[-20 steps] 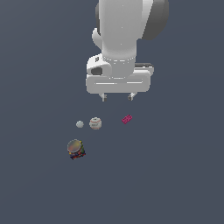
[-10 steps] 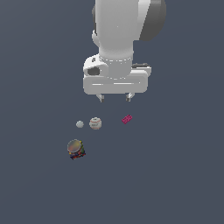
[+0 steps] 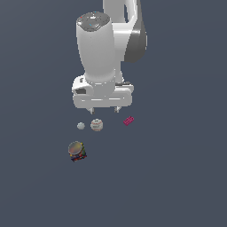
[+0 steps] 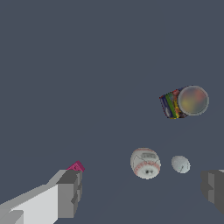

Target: Pick up a designated object from a clutter of objects.

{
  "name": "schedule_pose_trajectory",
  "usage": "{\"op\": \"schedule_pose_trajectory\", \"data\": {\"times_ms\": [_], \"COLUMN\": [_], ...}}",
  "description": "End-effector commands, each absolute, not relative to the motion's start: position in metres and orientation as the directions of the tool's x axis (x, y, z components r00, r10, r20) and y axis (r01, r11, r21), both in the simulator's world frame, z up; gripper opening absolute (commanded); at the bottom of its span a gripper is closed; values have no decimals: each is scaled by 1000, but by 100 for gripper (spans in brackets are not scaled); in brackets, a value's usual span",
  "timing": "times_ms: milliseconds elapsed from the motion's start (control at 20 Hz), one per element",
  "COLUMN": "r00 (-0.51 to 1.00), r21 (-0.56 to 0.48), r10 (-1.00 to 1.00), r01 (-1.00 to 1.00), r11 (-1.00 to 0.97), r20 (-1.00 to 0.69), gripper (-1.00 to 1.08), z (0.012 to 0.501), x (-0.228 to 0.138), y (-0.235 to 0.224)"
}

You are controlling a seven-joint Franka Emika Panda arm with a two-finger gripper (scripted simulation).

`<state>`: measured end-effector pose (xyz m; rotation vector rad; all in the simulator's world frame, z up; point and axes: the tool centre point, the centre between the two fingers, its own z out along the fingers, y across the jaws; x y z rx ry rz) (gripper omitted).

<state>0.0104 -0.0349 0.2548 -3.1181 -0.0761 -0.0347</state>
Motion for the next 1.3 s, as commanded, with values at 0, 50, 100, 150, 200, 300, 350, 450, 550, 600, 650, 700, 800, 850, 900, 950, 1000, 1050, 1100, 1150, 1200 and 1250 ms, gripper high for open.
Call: {"op": "schedule_pose_trajectory", "data": {"times_ms": [0,50,100,150,200,300,350,450,550,600,650,700,800,850,900,950,1000,1050,1100,1150,1200,1250], "r00": [998,998,998,998,998,998,998,997,997,997,997,997,997,997,997,997,997,996,996,996,996,996], "r21": [-24,-25,-26,-26,-26,-24,-23,-20,-17,-15,-13,-11,-8,-6,-5,-4,-2,-2,-1,-1,0,0], "r10": [53,55,57,60,62,66,68,71,74,76,77,78,80,81,82,83,83,84,84,84,85,85], "r01": [53,56,58,60,62,66,68,72,75,76,77,78,80,81,82,83,83,84,84,84,85,85], "r11": [-998,-998,-998,-998,-998,-998,-997,-997,-997,-997,-997,-997,-997,-997,-997,-997,-997,-996,-996,-996,-996,-996], "r20": [21,21,20,19,19,17,16,14,12,10,9,8,6,5,4,3,2,1,1,0,0,0], "gripper": [100,100,100,100,100,100,100,100,100,100,100,100,100,100,100,100,100,100,100,100,100,100], "z": [232,222,211,200,189,167,156,138,121,114,108,102,91,87,83,80,77,75,73,72,71,71], "x": [8,7,4,2,-1,-9,-13,-22,-31,-35,-39,-44,-51,-54,-57,-60,-62,-64,-65,-66,-67,-67], "y": [-54,-63,-72,-82,-91,-110,-119,-136,-150,-156,-162,-168,-177,-180,-184,-187,-189,-191,-192,-194,-194,-194]}}
